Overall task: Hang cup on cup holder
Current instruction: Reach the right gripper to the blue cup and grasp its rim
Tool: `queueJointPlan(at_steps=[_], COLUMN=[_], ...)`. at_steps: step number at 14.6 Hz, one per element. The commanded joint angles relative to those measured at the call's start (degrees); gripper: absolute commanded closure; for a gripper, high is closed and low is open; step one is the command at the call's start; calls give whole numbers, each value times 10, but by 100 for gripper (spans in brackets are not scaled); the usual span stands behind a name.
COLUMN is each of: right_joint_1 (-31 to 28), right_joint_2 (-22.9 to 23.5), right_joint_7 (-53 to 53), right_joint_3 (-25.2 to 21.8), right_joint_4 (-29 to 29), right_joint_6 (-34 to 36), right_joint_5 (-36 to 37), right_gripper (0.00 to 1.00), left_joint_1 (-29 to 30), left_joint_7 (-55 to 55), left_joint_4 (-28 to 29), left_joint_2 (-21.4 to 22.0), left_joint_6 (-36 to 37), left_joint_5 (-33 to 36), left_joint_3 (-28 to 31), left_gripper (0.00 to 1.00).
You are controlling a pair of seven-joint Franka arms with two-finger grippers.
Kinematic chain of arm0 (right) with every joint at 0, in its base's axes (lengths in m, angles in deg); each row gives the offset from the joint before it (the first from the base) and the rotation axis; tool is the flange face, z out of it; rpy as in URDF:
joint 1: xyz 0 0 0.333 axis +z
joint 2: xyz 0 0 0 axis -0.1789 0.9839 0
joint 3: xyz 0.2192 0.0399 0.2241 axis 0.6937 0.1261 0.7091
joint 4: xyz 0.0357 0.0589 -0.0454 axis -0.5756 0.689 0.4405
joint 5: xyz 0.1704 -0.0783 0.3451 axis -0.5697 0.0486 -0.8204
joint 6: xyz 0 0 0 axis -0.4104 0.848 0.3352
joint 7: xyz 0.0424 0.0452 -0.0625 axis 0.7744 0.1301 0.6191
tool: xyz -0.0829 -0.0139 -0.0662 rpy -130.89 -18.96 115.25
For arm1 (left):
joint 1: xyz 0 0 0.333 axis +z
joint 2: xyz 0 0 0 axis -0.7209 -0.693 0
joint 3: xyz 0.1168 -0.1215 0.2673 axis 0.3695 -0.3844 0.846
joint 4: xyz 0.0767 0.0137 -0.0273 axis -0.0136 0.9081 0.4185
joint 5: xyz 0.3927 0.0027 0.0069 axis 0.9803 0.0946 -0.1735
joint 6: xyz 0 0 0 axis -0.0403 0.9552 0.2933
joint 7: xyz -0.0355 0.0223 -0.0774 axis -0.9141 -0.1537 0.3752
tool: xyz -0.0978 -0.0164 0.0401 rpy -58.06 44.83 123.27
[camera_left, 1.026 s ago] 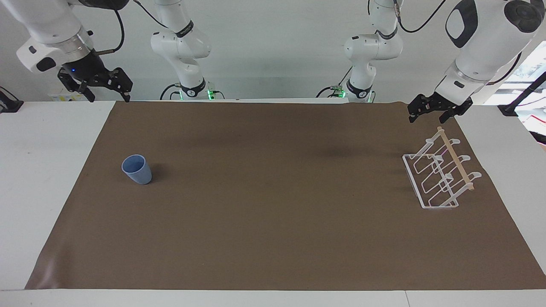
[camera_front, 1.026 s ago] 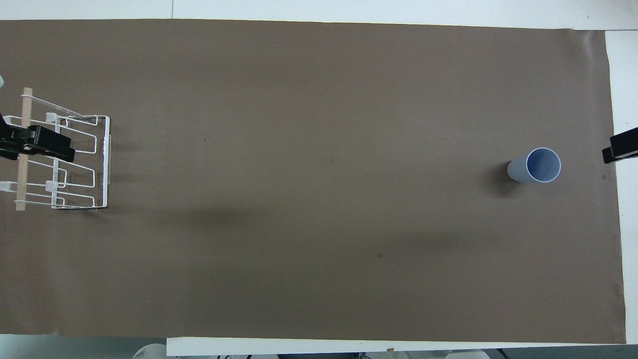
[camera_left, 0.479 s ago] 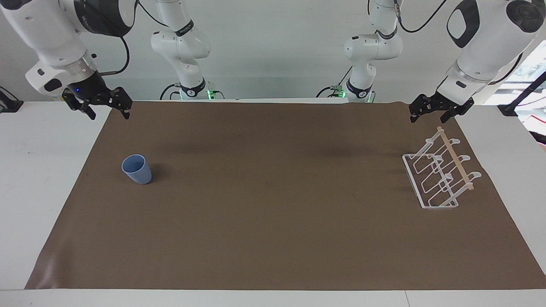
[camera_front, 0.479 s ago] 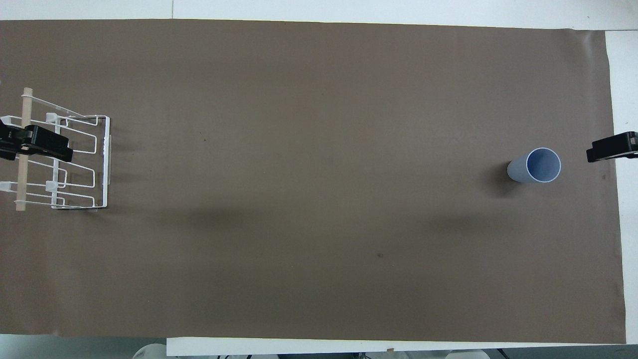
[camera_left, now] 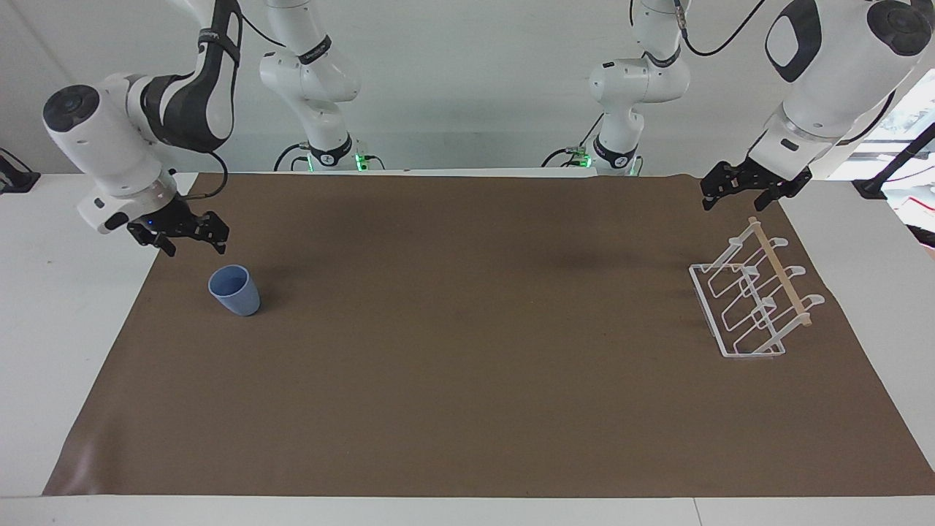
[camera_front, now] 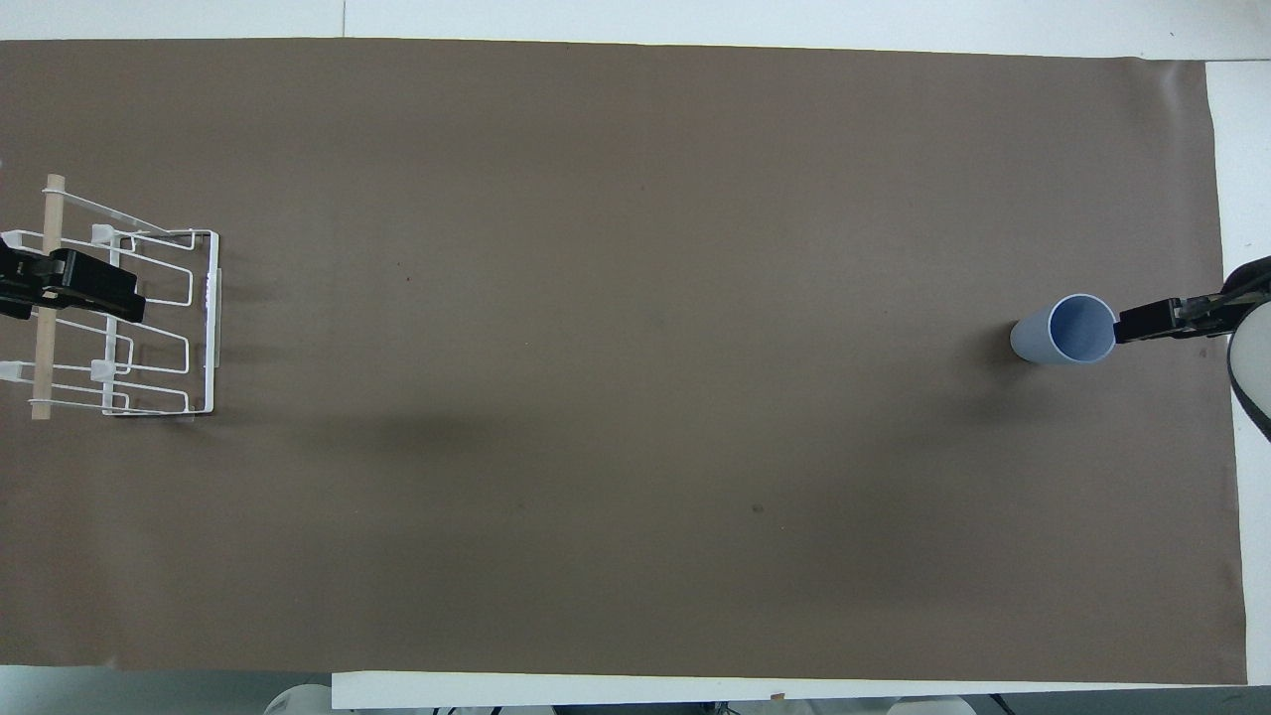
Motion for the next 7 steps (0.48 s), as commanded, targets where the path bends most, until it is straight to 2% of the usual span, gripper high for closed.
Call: queueJointPlan(at_steps=[1, 4, 7], right_joint_1=[-9, -11, -9], right_joint_2=[20, 51, 65], right_joint_7=[21, 57, 66], right_joint_3=[5, 5, 5], right_joint_4=[9, 12, 12], right_joint_6=[-33, -75, -95], right_joint_5=[-20, -20, -20], right_gripper=[0, 0, 6], left_joint_1=[11, 11, 11], left_joint_7=[-3, -3, -3], left_joint_4=[0, 0, 0], left_joint_2=[6, 6, 6], left_joint_6=[8, 8, 8], left_joint_5=[0, 0, 0], left_joint_3=[-8, -8, -8], left_gripper=[0, 0, 0])
